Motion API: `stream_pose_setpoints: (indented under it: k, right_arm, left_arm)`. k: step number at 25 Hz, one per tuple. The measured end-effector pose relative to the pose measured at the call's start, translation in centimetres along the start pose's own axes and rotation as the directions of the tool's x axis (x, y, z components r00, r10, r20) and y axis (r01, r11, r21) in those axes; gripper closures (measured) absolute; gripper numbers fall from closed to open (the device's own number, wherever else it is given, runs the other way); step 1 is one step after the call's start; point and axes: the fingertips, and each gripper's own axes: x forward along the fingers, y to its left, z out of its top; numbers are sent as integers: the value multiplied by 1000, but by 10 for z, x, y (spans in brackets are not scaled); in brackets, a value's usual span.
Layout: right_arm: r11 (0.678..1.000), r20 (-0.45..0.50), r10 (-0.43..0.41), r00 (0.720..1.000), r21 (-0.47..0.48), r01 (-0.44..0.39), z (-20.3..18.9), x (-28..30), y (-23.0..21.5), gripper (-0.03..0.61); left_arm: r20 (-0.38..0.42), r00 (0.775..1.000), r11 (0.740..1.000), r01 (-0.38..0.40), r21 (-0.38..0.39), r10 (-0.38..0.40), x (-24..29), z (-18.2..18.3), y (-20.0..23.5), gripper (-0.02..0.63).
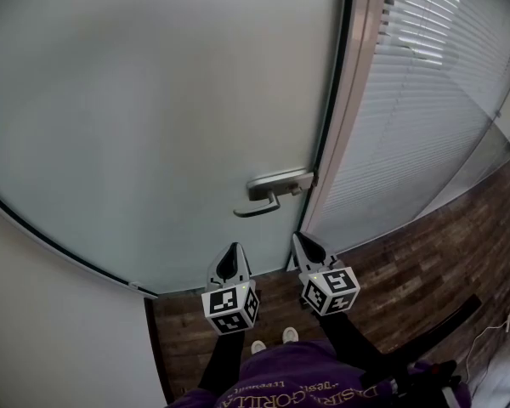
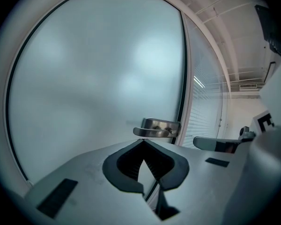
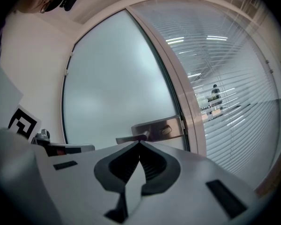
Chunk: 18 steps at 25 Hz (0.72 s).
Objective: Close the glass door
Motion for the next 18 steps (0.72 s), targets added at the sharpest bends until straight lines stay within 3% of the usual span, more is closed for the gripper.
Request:
stream_pose_setpoints:
  k: [18]
  right_arm:
    - [1000,-5,4,1000,-13,-4,0,5,1,581]
  left_arm:
    - [-8,1000,1000,2,6,-1,2,-2,1,612]
